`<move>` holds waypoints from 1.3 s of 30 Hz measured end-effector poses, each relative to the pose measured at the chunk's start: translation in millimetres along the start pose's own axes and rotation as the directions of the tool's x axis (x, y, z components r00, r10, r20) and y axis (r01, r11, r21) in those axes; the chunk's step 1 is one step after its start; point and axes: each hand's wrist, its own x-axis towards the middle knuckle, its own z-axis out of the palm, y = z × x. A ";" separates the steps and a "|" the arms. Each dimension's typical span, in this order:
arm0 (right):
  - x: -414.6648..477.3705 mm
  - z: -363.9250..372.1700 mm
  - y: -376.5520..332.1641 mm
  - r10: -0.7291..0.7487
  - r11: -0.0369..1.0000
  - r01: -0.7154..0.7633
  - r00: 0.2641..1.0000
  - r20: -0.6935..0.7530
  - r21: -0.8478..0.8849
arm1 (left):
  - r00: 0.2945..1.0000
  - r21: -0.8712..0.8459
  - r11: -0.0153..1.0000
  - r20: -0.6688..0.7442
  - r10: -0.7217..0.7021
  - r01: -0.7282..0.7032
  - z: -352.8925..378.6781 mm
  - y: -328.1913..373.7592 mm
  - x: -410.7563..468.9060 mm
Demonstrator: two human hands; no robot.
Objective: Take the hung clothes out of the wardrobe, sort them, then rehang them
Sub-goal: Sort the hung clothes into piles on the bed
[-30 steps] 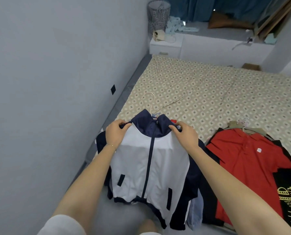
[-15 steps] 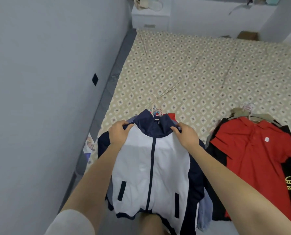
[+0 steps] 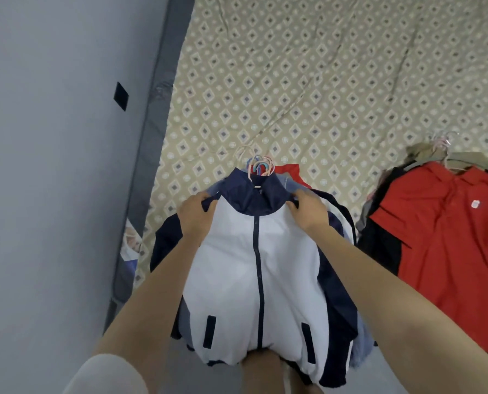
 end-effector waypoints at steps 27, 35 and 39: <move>-175.4 -75.1 102.4 0.001 0.996 -0.023 0.972 -0.235 -0.091 | 0.919 0.317 0.863 0.113 0.377 -0.393 61.7 151.3 -162.7; -263.3 -110.7 217.5 0.041 0.995 -0.067 0.957 -0.288 -0.078 | 0.919 0.309 0.865 0.137 0.370 -0.395 128.7 223.4 -280.0; -295.8 -134.3 269.7 0.058 0.994 -0.085 0.947 -0.316 -0.073 | 0.910 0.311 0.855 0.148 0.388 -0.415 158.3 262.8 -326.3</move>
